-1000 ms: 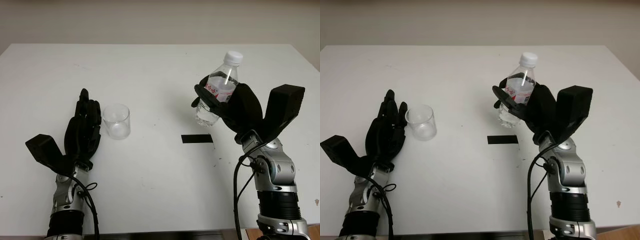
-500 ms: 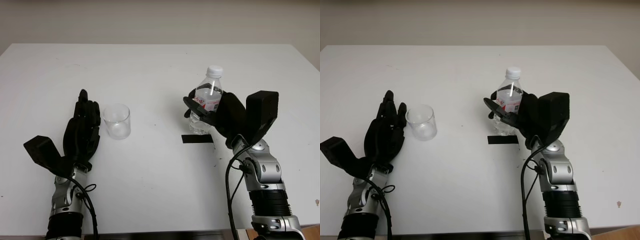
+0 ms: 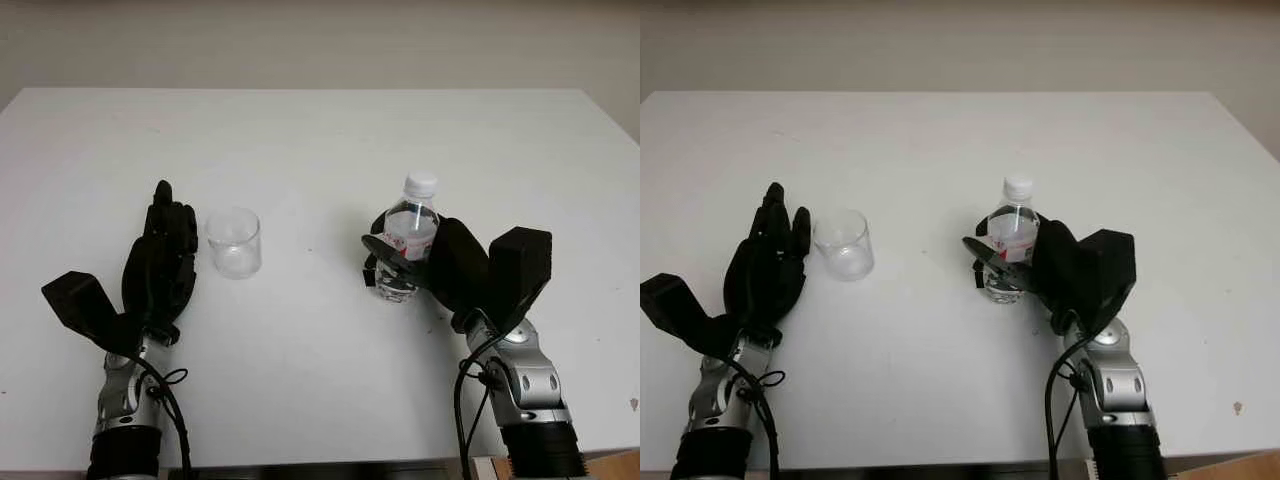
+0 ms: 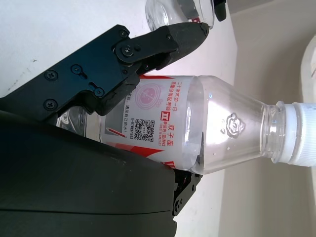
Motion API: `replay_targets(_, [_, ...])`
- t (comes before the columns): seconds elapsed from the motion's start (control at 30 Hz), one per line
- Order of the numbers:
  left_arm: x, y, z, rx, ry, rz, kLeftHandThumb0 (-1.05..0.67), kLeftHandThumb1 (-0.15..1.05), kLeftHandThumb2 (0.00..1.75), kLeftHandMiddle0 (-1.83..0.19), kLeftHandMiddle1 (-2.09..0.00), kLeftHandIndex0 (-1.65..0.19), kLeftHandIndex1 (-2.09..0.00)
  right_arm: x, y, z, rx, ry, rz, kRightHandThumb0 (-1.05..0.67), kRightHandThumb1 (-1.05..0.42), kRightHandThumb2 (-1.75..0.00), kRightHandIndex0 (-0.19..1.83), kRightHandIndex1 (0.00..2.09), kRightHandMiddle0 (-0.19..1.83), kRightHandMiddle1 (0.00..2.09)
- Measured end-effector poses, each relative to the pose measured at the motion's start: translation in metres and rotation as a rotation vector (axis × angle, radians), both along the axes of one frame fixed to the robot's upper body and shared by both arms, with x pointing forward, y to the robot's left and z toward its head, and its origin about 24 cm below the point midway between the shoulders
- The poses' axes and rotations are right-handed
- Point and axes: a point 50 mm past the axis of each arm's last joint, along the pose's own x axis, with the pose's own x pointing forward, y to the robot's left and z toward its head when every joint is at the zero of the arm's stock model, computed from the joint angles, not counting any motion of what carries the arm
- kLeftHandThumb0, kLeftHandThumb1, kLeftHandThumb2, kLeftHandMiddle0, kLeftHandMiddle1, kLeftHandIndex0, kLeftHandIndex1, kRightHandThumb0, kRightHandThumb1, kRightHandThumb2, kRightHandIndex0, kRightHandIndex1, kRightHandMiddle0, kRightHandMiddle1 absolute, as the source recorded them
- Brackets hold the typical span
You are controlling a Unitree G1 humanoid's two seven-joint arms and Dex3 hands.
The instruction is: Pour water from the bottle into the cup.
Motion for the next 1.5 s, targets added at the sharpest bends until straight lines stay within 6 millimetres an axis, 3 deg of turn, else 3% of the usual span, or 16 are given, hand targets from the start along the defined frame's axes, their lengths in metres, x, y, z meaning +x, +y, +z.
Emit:
replay_targets(1.0, [-0.002, 0.001, -0.002, 0.0, 0.004, 0.0, -0.68, 1.05, 0.43, 0.16, -0.06, 0.17, -0.06, 0.013, -0.002, -0.009, 0.005, -0.035, -0.065, -0.41, -1.05, -0.4, 1.62, 2.09, 1.24, 2.09])
replay_targets(1.33, [-0.003, 0.001, -0.002, -0.001, 0.004, -0.003, -0.67, 1.05, 0.44, 0.17, -0.05, 0.18, -0.05, 0.016, 0.0, -0.007, -0.041, -0.021, -0.047, -0.4, -1.05, -0.38, 1.54, 2.09, 1.14, 2.09])
replay_targets(1.37, [-0.003, 0.001, -0.002, 0.0, 0.005, -0.003, -0.67, 1.05, 0.45, 0.17, -0.05, 0.18, -0.05, 0.016, 0.0, -0.007, -0.04, -0.012, -0.042, -0.43, -1.03, -0.23, 1.11, 2.09, 0.79, 2.09])
replay_targets(1.4, [-0.003, 0.002, -0.002, 0.002, 0.006, -0.003, -0.67, 1.05, 0.46, 0.17, -0.05, 0.18, -0.05, 0.016, 0.0, -0.007, -0.04, -0.004, -0.039, -0.46, -1.02, -0.15, 0.83, 2.09, 0.55, 2.09])
replay_targets(1.43, [-0.003, 0.002, -0.002, 0.004, 0.006, -0.003, -0.67, 1.05, 0.46, 0.17, -0.05, 0.17, -0.05, 0.016, 0.0, -0.006, -0.04, 0.001, -0.038, -0.47, -1.01, -0.11, 0.69, 2.09, 0.42, 2.09])
replay_targets(1.47, [-0.004, 0.002, -0.002, 0.005, 0.007, -0.003, -0.67, 1.05, 0.46, 0.17, -0.05, 0.17, -0.06, 0.016, 0.0, -0.006, -0.04, 0.002, -0.035, -0.5, -0.99, -0.08, 0.49, 2.02, 0.28, 2.0])
replay_targets(1.5, [-0.004, 0.002, -0.002, 0.007, 0.007, -0.002, -0.67, 1.05, 0.47, 0.17, -0.05, 0.17, -0.05, 0.016, 0.001, -0.006, -0.045, 0.003, -0.025, -0.57, -0.95, -0.06, 0.23, 1.75, 0.1, 1.73])
